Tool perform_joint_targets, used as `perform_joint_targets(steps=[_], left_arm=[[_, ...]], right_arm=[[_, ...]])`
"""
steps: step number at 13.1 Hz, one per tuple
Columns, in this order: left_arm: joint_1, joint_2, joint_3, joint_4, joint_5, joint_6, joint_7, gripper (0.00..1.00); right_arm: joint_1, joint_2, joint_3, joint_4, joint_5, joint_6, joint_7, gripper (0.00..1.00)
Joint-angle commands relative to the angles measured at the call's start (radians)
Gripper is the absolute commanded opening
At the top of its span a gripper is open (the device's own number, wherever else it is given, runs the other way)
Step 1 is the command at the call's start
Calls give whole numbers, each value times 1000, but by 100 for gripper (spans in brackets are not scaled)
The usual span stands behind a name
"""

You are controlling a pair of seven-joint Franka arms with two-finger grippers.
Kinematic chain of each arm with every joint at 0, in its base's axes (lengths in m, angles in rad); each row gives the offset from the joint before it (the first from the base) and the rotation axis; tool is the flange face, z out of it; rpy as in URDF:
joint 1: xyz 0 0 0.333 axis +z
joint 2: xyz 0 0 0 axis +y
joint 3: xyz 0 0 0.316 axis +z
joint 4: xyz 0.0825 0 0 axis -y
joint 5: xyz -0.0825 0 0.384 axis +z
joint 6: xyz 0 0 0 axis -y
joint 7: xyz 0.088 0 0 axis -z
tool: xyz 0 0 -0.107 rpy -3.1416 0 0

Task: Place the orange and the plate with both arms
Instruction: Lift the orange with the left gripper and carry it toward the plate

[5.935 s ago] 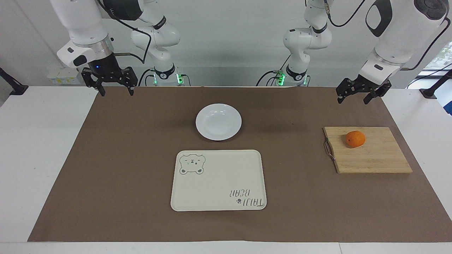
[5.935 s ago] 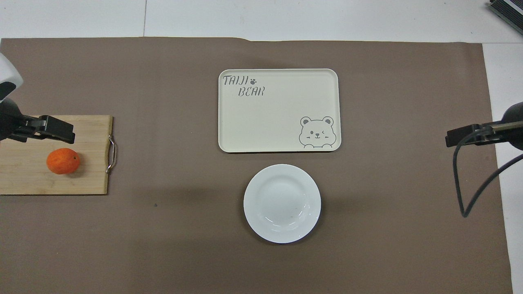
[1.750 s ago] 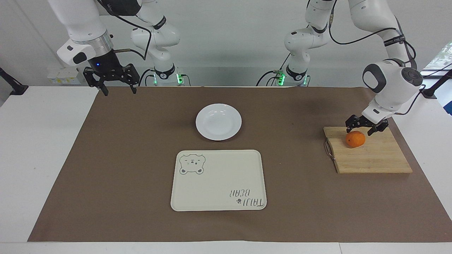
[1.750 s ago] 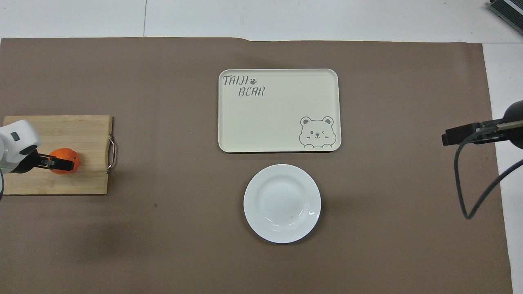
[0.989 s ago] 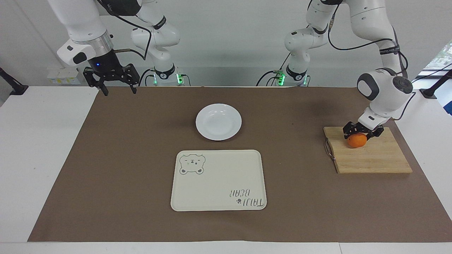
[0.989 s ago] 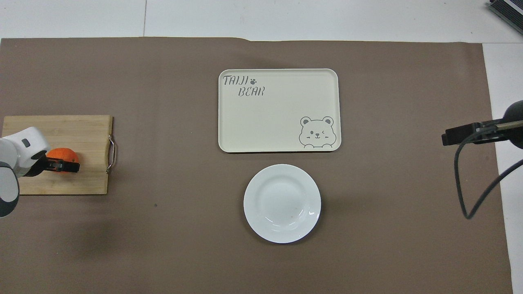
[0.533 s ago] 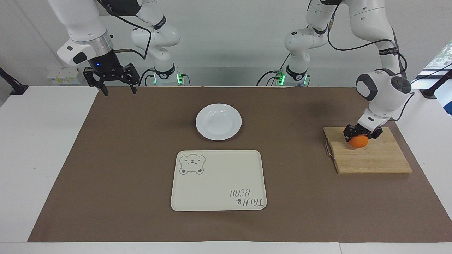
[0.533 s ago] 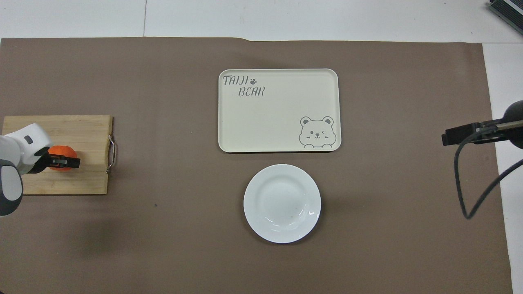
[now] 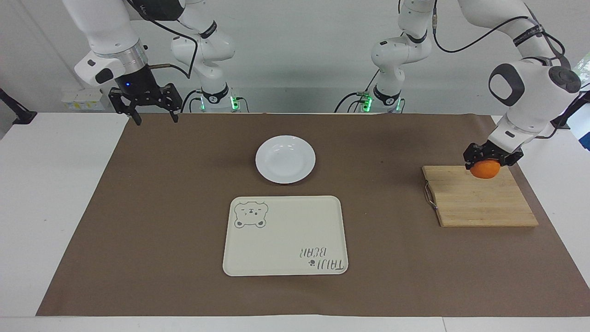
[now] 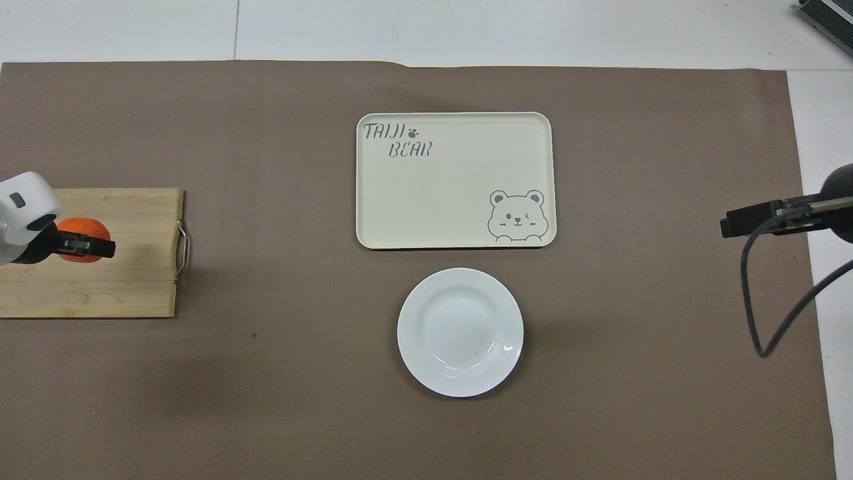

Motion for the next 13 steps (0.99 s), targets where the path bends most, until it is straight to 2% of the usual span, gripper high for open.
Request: perform_joint_targets(steps=[1, 7, 13], left_arm=[[-56, -15, -2, 28, 3, -49, -90, 0], [-309, -21, -2, 23, 2, -65, -497, 0], [-539, -44, -5, 9, -9, -54, -782, 0]], right_arm=[[-10, -4, 2, 8, 18, -15, -25, 100], [-10, -4, 4, 8, 19, -15, -27, 100], [-10, -4, 2, 8, 18, -15, -25, 100]])
